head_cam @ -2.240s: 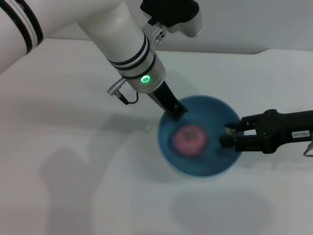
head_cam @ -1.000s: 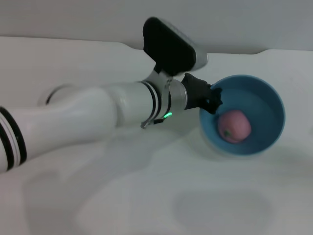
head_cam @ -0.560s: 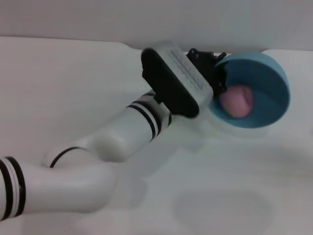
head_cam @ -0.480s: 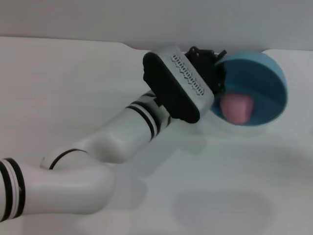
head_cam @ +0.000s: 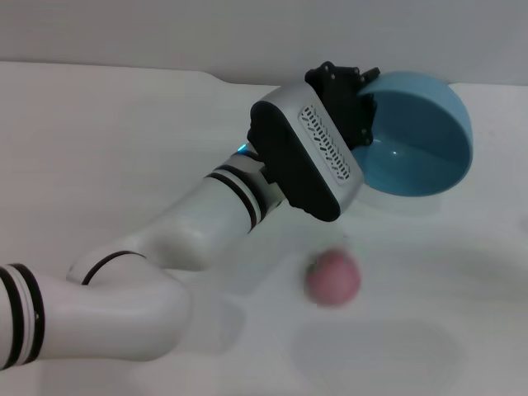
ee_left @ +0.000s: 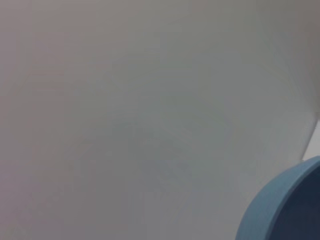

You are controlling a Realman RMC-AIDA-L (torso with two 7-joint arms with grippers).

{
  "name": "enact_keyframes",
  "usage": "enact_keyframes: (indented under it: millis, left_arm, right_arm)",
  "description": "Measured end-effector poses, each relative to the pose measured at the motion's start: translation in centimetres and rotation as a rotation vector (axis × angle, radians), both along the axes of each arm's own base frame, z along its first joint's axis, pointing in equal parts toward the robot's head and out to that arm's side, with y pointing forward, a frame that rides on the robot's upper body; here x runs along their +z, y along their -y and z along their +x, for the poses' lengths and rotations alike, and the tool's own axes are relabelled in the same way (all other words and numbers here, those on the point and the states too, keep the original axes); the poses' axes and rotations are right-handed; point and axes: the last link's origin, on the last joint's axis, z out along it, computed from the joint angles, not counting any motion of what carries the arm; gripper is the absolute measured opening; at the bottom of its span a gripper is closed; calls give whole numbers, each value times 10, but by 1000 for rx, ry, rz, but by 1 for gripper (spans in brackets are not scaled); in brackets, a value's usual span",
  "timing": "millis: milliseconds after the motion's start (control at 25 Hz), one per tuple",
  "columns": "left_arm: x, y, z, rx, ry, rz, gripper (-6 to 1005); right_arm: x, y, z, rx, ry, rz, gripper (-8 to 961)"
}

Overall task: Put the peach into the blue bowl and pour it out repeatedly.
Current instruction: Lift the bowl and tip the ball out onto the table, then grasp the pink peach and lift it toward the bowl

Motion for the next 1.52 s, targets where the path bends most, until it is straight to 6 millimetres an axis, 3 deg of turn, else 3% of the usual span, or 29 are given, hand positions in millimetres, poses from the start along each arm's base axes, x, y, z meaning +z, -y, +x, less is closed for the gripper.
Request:
enact_keyframes:
  millis: [200,400,560,720,1000,1160,1520]
  left_arm:
    - [2,-4,0,43,55,-15,-2]
    - [13,-29,2,210,143,-62,-2]
    - [36,-61,2,420,208,-174,-1]
    - [67,-81,-2,574,270,-312,-1]
    - [105,-88,-13,680,265,-437,-1]
    - [121,-82,-33,851,153,-501,-2]
    - [140,-69,-52,1045,37,-488,-1]
  right_arm:
    - [-1,-1,-1,7,2,-2,505]
    - [-4,-8,-13,103,35,-4,505]
    - [-17,-16,-30,290,130,13,506]
    - [-47,-27,-54,468,175,-68,509]
    - [-87,-57,-73,487,273,-260,531]
    - [-93,-63,-80,485,279,-315,553]
    - [-102,-68,-90,481,349,-468,575]
